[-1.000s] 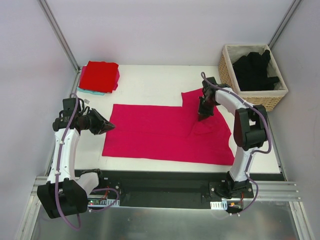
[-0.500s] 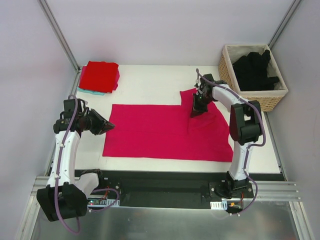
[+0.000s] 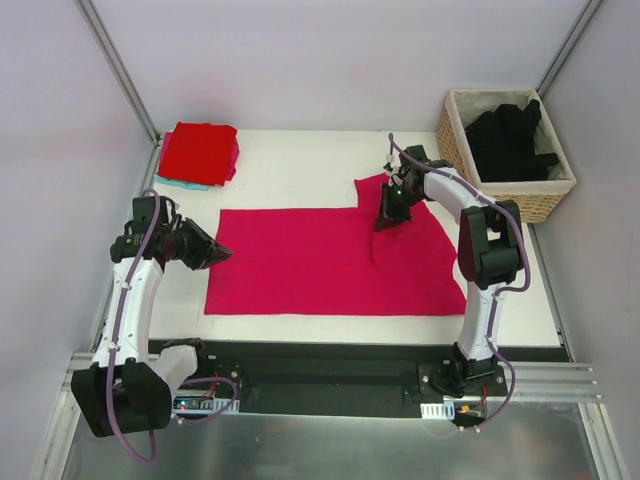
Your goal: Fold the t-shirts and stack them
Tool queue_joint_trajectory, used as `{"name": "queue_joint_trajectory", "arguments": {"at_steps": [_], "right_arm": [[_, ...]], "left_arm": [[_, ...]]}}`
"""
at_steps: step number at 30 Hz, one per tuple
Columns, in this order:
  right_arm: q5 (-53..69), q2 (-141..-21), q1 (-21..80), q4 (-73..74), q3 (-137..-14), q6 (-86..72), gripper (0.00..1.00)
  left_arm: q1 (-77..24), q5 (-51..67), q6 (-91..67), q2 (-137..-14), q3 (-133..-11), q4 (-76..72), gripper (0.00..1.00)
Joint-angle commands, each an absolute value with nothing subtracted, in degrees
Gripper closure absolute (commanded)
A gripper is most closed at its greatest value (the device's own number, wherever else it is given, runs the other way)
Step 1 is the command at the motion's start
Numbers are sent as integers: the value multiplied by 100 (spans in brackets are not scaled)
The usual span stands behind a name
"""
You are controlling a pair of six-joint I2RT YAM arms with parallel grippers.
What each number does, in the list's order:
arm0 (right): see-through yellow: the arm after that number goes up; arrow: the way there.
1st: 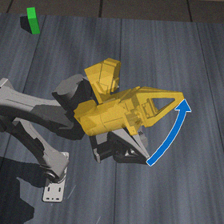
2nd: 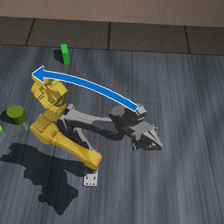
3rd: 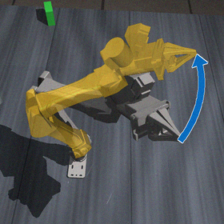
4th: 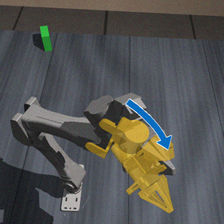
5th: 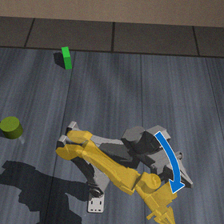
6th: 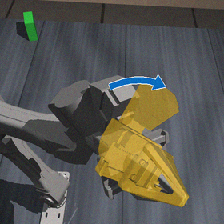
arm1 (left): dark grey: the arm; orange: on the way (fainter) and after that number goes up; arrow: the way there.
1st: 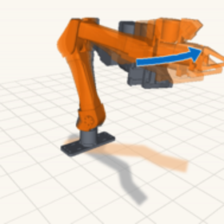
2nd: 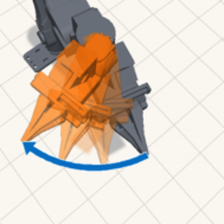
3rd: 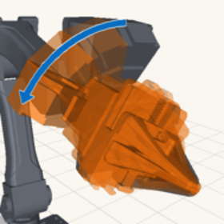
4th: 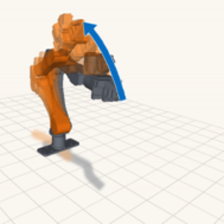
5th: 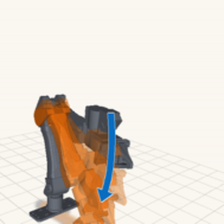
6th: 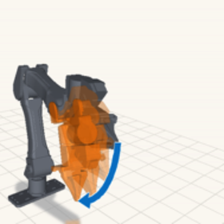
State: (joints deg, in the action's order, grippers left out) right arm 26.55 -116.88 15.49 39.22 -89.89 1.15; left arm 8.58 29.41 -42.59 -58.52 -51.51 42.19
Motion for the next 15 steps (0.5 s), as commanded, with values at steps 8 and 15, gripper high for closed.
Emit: {"name": "queue_joint_trajectory", "arguments": {"at_steps": [8,15], "right_arm": [[2908,-11672,1600,3464,-9036,334,68],[4902,-11347,1635,2663,-9044,562,62]], "left_arm": [[800,3006,-4298,-5827,-5309,4157,87],[791,3050,-4245,-5862,-5274,4113,87]]}}
